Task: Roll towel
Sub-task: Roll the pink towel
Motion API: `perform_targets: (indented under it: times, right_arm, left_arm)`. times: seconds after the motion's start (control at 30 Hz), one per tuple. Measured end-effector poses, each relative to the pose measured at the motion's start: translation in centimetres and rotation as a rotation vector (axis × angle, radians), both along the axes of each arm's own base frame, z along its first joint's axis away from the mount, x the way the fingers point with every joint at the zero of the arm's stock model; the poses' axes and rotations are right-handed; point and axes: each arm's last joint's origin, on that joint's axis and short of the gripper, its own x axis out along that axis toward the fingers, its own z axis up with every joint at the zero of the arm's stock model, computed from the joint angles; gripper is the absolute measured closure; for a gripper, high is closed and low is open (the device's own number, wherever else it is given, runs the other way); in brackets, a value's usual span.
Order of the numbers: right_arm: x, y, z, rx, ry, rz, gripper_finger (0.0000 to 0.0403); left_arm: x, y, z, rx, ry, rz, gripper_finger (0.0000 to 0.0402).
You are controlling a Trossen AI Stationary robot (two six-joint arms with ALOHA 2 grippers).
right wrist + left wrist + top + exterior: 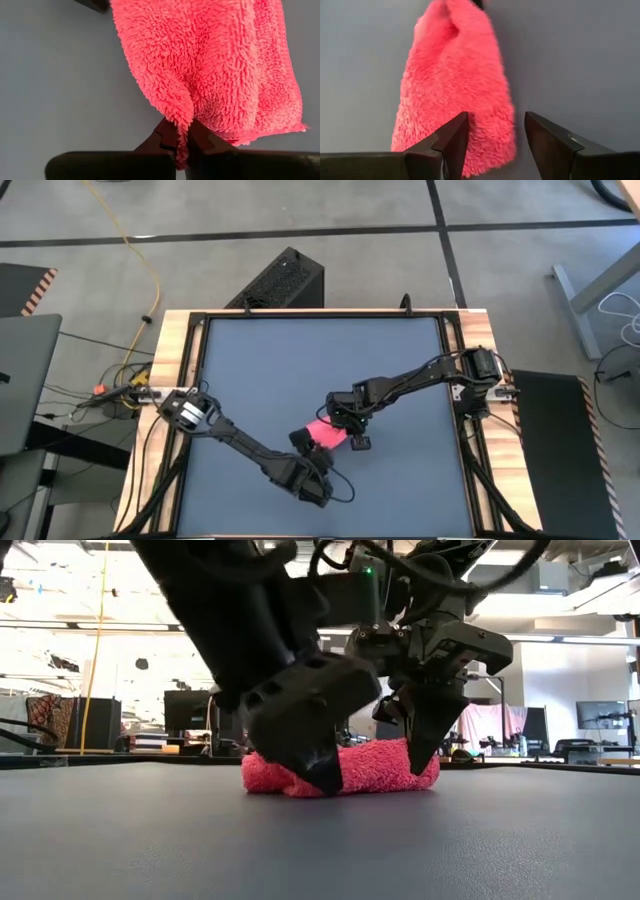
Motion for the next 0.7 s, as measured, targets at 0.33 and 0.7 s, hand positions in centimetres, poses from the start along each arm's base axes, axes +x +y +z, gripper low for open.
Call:
perform_targets:
  times: [0.33, 0.7]
  right_arm:
    - [0.2, 0.0, 0.1, 0.0, -0.02, 0.0, 0.0374]
    - [0.2, 0.0, 0.1, 0.001, -0.022, 0.0, 0.0374]
  left_arm:
    - [-1.2, -0.9, -0.1, 0.02, 0.025, 0.018, 0.0217]
    - [-0.2, 1.0, -0.2, -0.04, -0.005, 0.122, 0.0217]
